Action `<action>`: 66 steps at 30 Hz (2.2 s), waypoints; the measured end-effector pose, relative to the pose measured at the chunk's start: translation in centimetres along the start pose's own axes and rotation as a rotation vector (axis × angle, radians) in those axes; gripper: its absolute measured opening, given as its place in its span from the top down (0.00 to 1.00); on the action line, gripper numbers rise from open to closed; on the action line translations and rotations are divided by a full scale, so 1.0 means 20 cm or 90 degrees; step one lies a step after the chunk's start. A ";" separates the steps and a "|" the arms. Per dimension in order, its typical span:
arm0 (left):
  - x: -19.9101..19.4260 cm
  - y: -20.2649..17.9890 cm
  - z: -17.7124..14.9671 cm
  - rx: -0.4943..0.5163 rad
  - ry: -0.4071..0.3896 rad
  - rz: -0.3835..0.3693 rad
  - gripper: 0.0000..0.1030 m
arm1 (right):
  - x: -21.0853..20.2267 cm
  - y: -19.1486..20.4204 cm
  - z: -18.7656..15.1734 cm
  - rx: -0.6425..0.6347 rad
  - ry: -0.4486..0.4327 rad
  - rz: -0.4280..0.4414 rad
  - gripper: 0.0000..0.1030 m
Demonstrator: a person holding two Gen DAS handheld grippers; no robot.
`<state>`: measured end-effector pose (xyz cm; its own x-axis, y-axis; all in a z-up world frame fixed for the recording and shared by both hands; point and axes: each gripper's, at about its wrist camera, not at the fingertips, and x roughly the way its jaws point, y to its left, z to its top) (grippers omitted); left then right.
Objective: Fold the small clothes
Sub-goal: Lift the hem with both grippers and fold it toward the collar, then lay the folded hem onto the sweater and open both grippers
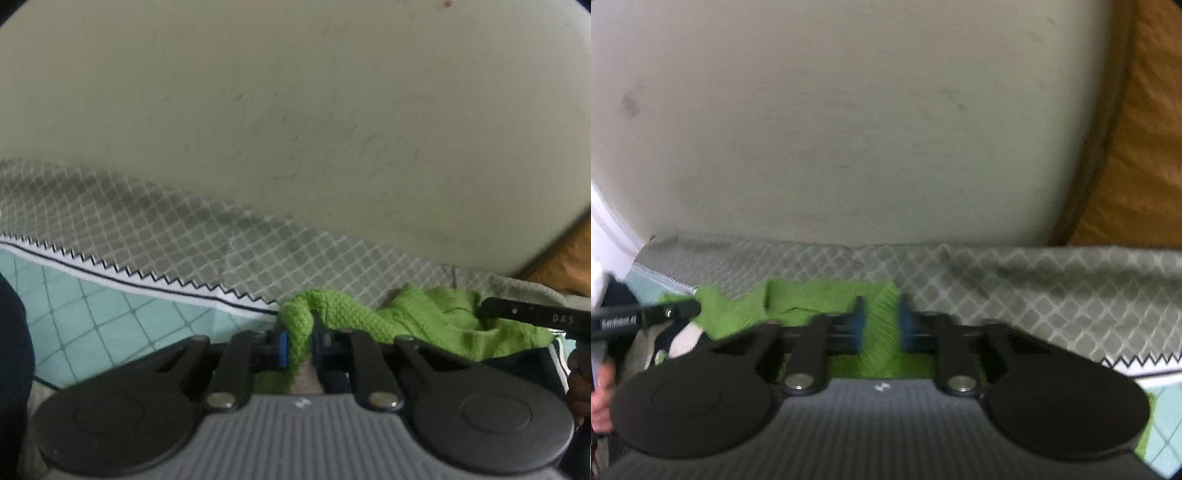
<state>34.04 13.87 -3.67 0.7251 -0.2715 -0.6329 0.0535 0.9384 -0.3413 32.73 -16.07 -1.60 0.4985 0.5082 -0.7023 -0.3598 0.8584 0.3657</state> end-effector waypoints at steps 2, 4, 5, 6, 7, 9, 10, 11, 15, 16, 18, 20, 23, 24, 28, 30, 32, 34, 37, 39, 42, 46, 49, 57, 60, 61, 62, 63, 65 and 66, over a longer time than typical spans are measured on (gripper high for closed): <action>-0.05 -0.01 0.00 -0.001 -0.015 -0.005 0.90 | -0.09 0.01 -0.02 0.012 -0.028 0.005 0.96; -0.15 -0.02 -0.01 0.000 -0.037 -0.019 0.90 | -0.22 0.03 -0.05 0.004 -0.059 0.023 0.96; -0.20 -0.03 -0.02 0.006 -0.050 -0.026 0.90 | -0.30 0.05 -0.06 -0.001 -0.071 0.029 0.96; -0.25 -0.04 -0.03 0.011 -0.061 -0.030 0.91 | -0.38 0.08 -0.09 -0.008 -0.084 0.035 0.96; -0.30 -0.06 -0.05 0.018 -0.073 -0.035 0.91 | -0.47 0.10 -0.12 -0.015 -0.096 0.043 0.96; -0.43 -0.09 -0.11 0.032 -0.097 -0.048 0.91 | -0.66 0.13 -0.20 -0.025 -0.116 0.051 0.98; -0.50 -0.10 -0.15 0.037 -0.110 -0.056 0.91 | -0.71 0.16 -0.22 -0.030 -0.126 0.059 0.97; -0.56 -0.10 -0.20 0.044 -0.119 -0.068 0.91 | -0.81 0.18 -0.27 -0.036 -0.137 0.071 0.97; -0.78 -0.12 -0.42 0.067 -0.143 -0.099 0.92 | -1.07 0.34 -0.47 -0.079 -0.162 0.083 0.97; -0.82 -0.13 -0.47 0.077 -0.148 -0.094 0.95 | -1.12 0.37 -0.52 -0.095 -0.161 0.085 0.97; -0.87 -0.15 -0.58 0.098 -0.158 -0.072 0.95 | -1.19 0.40 -0.58 -0.116 -0.172 0.070 0.97; -0.88 -0.17 -0.66 0.102 -0.167 -0.060 0.95 | -1.16 0.38 -0.54 -0.095 -0.169 0.063 0.93; -0.88 -0.19 -0.78 0.114 -0.149 -0.063 0.95 | -1.12 0.31 -0.50 -0.025 -0.184 0.036 0.90; -0.88 -0.19 -0.81 0.111 -0.139 -0.068 0.95 | -1.10 0.29 -0.49 -0.002 -0.185 0.035 0.87; -0.84 -0.18 -0.87 0.094 -0.117 -0.071 0.95 | -1.00 0.21 -0.43 0.057 -0.198 -0.006 0.42; -0.82 -0.17 -0.86 0.081 -0.110 -0.078 0.94 | -0.93 0.13 -0.41 0.110 -0.205 -0.011 0.41; -0.81 -0.16 -0.85 0.075 -0.106 -0.079 0.94 | -0.82 0.05 -0.38 0.168 -0.189 0.005 0.41; -0.81 -0.16 -0.85 0.077 -0.107 -0.078 0.94 | -0.69 -0.02 -0.36 0.212 -0.170 0.027 0.41; -0.80 -0.16 -0.87 0.078 -0.102 -0.073 0.93 | -0.51 -0.04 -0.35 0.234 -0.123 0.047 0.62; -0.83 -0.14 -0.86 0.069 -0.092 -0.061 0.85 | -0.43 -0.01 -0.36 0.228 -0.091 0.052 0.83; -0.89 -0.05 -0.86 0.000 -0.082 -0.095 0.41 | -0.46 0.04 -0.39 0.204 -0.110 0.059 0.84; -0.85 0.08 -0.81 -0.150 -0.031 -0.233 0.35 | -0.53 0.07 -0.42 0.182 -0.124 0.073 0.84; -0.76 0.10 -0.76 -0.224 -0.012 -0.300 0.18 | -0.59 0.09 -0.43 0.178 -0.127 0.071 0.85; -0.55 0.09 -0.68 -0.303 0.023 -0.295 0.87 | -0.75 0.15 -0.46 0.163 -0.153 0.085 0.86; -0.64 0.11 -0.67 -0.291 -0.001 -0.307 0.88 | -0.85 0.22 -0.47 0.147 -0.162 0.094 0.86; -0.70 0.11 -0.66 -0.282 -0.014 -0.313 0.88 | -0.88 0.23 -0.48 0.145 -0.166 0.099 0.86; -0.75 0.11 -0.65 -0.278 -0.025 -0.325 0.88 | -0.91 0.25 -0.48 0.145 -0.170 0.107 0.86; -0.81 0.12 -0.64 -0.273 -0.034 -0.334 0.88 | -0.96 0.28 -0.48 0.145 -0.175 0.115 0.86; -0.92 0.13 -0.63 -0.252 -0.046 -0.333 0.88 | -1.05 0.35 -0.50 0.133 -0.184 0.124 0.86; -0.97 0.13 -0.63 -0.237 -0.048 -0.324 0.88 | -1.11 0.38 -0.52 0.121 -0.190 0.124 0.86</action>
<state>11.45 18.90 -0.95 0.7187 -0.6357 -0.2818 0.1717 0.5550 -0.8139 10.64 -21.52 10.42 0.6534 0.6360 -0.4106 -0.3310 0.7278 0.6006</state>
